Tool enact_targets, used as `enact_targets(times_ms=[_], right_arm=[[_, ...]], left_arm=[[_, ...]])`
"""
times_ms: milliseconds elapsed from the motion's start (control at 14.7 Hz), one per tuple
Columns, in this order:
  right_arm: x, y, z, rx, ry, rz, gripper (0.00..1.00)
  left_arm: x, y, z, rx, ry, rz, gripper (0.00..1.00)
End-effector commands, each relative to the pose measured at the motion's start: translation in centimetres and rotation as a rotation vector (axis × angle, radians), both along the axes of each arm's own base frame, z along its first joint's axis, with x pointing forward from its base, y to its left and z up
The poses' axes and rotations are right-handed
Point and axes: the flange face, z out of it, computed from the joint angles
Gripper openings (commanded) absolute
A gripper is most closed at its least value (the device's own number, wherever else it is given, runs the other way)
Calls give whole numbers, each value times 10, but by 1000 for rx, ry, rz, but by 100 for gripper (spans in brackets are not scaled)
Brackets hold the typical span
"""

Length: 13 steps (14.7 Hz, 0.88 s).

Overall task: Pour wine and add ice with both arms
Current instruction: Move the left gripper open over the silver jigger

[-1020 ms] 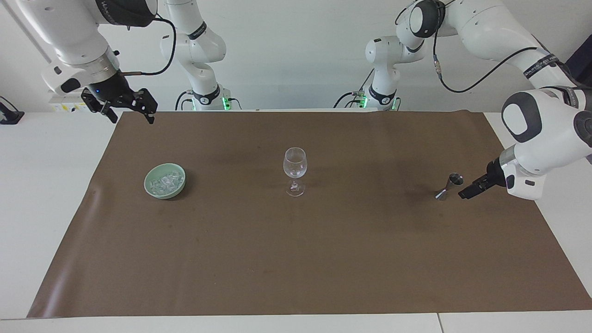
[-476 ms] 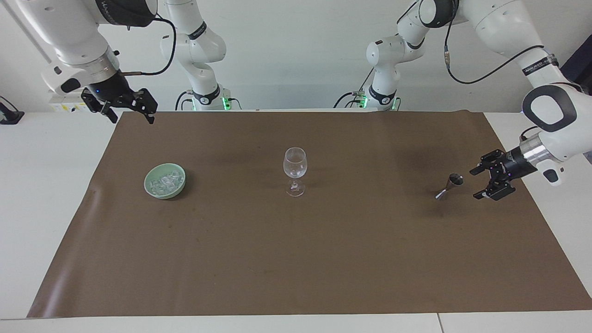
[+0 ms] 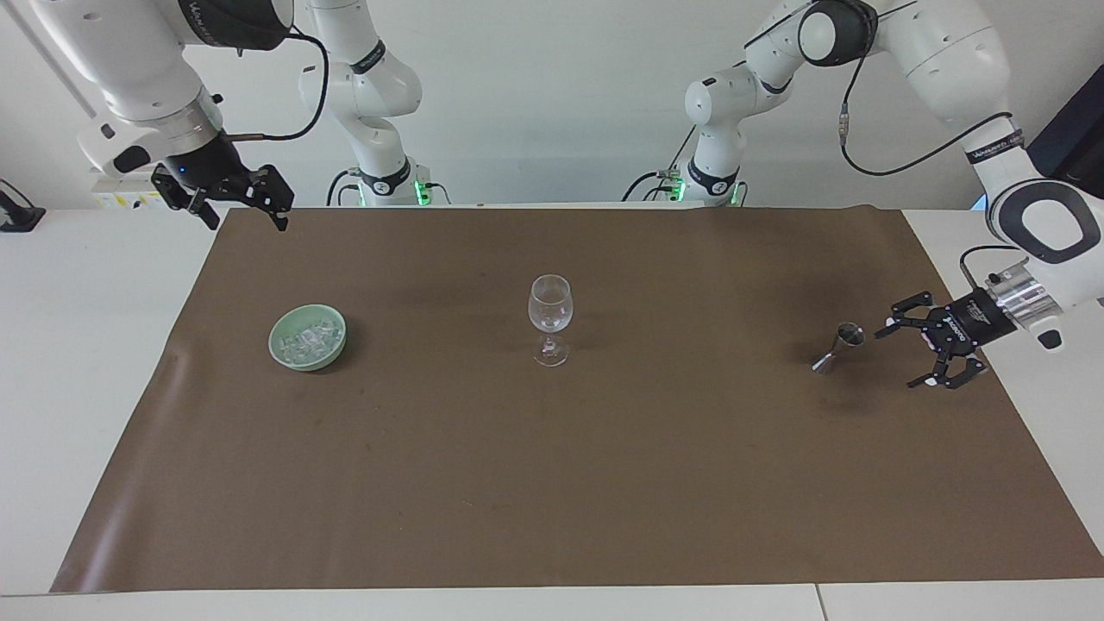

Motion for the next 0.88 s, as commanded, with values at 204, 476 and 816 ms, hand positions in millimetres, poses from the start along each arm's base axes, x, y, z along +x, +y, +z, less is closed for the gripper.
enact_targets(times_ms=[204,476,816], right_arm=[[-4,-3,0,6,-7,7,100],[-4,-4,0,6,-7,5,100],[-4,-3,-1,6,-5,7,100]], left_arm=[[-42,23,-49,-21,53,142,100],[-77,27,-65,-67,-6,88,100],[-118,9,-91,-172,-98,157,100]])
